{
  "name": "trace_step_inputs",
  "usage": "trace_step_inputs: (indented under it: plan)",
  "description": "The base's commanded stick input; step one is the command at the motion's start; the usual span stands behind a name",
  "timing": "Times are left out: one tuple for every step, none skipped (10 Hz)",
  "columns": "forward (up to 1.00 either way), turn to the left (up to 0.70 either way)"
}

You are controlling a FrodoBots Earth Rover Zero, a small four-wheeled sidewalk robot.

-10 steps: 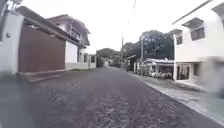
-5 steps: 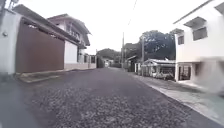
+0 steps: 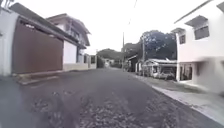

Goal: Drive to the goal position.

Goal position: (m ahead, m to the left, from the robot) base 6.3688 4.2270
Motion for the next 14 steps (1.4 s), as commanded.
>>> trace_step_inputs:
  plan:
    - [0.50,0.00]
    - [0.50,0.00]
    - [0.50,0.00]
    - [0.50,0.00]
    - [0.50,0.00]
    - [0.50,0.00]
    - [0.50,0.00]
    - [0.50,0.00]
    - [0.50,0.00]
    - [0.50,0.00]
    - [0.50,0.00]
    - [0.50,0.00]
    - [0.50,0.00]
    - [0.50,0.00]
